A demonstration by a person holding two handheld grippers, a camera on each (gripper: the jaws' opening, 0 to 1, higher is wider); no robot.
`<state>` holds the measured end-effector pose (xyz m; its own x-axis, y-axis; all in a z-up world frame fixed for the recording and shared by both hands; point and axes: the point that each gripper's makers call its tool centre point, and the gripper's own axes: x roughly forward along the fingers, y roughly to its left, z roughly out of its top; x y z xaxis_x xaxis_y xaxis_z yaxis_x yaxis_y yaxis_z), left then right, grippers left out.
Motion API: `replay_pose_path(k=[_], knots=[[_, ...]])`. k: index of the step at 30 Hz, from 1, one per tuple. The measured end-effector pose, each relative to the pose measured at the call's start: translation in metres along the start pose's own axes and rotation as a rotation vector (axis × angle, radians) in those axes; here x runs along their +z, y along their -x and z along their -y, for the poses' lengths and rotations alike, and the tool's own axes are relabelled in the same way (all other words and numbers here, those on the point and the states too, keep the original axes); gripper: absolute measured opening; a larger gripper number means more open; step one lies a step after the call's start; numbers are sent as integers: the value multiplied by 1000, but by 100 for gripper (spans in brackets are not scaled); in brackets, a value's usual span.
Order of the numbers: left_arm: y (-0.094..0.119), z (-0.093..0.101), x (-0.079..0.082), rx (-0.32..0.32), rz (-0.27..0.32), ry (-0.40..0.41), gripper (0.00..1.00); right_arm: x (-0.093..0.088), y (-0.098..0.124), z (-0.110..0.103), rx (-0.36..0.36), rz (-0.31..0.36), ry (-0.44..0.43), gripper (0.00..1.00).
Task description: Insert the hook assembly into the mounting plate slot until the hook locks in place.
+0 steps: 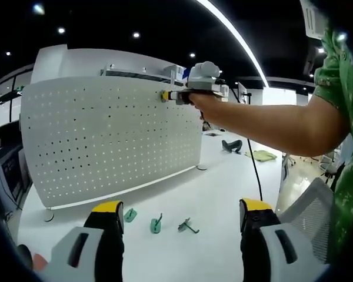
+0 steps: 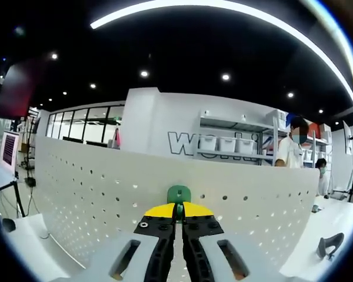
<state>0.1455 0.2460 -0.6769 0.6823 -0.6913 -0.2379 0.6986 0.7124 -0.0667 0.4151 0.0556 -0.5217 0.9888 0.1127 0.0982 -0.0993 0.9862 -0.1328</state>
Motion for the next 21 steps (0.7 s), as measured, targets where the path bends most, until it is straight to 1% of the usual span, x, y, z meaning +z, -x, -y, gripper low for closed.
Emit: replay_pose_path(k=[21], knots=[[1,-2,-1,4,1,4,82,-5,-3,-1,0,-14,5,2]])
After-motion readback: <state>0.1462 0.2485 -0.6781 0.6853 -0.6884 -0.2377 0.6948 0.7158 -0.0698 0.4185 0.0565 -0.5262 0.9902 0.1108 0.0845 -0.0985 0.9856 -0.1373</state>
